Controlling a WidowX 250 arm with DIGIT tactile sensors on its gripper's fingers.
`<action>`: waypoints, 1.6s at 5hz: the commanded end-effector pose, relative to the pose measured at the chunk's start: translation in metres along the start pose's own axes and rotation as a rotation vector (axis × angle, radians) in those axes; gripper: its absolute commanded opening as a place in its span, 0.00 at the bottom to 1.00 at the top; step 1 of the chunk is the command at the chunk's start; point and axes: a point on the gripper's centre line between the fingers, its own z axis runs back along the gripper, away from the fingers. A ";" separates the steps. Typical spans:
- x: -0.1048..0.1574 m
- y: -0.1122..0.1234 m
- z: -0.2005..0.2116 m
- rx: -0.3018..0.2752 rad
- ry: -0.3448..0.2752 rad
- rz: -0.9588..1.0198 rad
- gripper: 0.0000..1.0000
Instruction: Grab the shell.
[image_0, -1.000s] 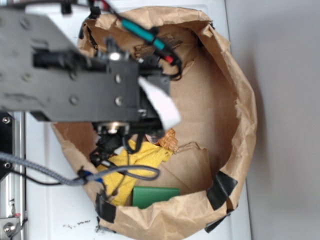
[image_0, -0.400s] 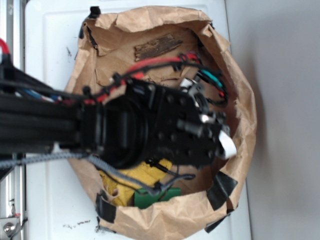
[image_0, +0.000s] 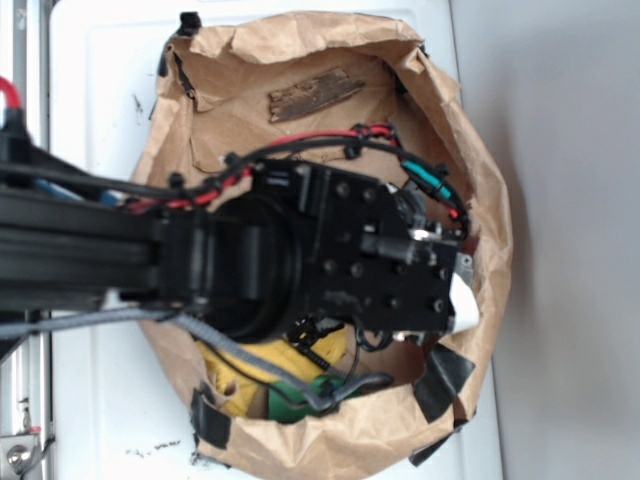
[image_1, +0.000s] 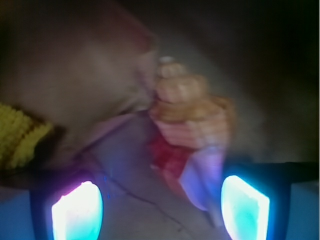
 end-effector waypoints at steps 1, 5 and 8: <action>-0.001 0.005 0.033 0.023 -0.075 0.033 1.00; 0.014 0.026 0.012 -0.035 -0.070 0.105 1.00; 0.026 0.017 0.009 -0.088 -0.148 0.096 1.00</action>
